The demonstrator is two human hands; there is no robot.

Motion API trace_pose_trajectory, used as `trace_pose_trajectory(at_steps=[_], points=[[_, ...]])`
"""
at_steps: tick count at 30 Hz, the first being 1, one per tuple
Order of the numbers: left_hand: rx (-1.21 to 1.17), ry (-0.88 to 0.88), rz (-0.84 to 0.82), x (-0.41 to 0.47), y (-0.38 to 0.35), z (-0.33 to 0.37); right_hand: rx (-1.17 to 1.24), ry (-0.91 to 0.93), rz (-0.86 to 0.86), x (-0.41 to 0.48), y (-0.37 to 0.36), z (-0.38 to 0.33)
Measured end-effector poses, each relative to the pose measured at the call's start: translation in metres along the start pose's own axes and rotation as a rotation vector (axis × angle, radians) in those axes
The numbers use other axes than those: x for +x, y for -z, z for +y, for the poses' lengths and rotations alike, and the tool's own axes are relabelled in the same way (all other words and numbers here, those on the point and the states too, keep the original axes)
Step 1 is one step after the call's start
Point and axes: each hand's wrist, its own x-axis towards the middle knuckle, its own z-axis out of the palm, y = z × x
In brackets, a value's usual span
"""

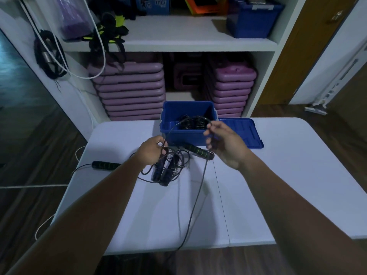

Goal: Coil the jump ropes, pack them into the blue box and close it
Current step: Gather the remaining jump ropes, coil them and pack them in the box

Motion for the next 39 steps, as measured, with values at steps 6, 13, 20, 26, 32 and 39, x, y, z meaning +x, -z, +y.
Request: trace_pose_trajectory(at_steps=[6,13,20,26,32,39], points=[[-0.054,0.021,-0.080,-0.009,0.000,0.010,0.269,0.112,0.191,-0.005,0.023,-0.023],[0.035,-0.201,-0.060,-0.002,0.002,0.009,-0.146,-0.118,0.600,-0.005,0.059,0.004],[0.213,-0.316,-0.067,-0.003,-0.002,0.028,-0.950,0.107,0.545,-0.005,0.036,0.027],[0.239,-0.398,-0.155,-0.003,-0.012,0.038,-1.193,0.171,0.060,0.006,-0.011,0.032],[0.201,-0.390,-0.105,0.000,-0.012,0.033,-1.021,0.073,0.110,0.013,-0.017,0.037],[0.322,-0.356,-0.088,0.012,-0.006,0.008,-0.444,0.268,0.240,0.005,-0.007,0.006]])
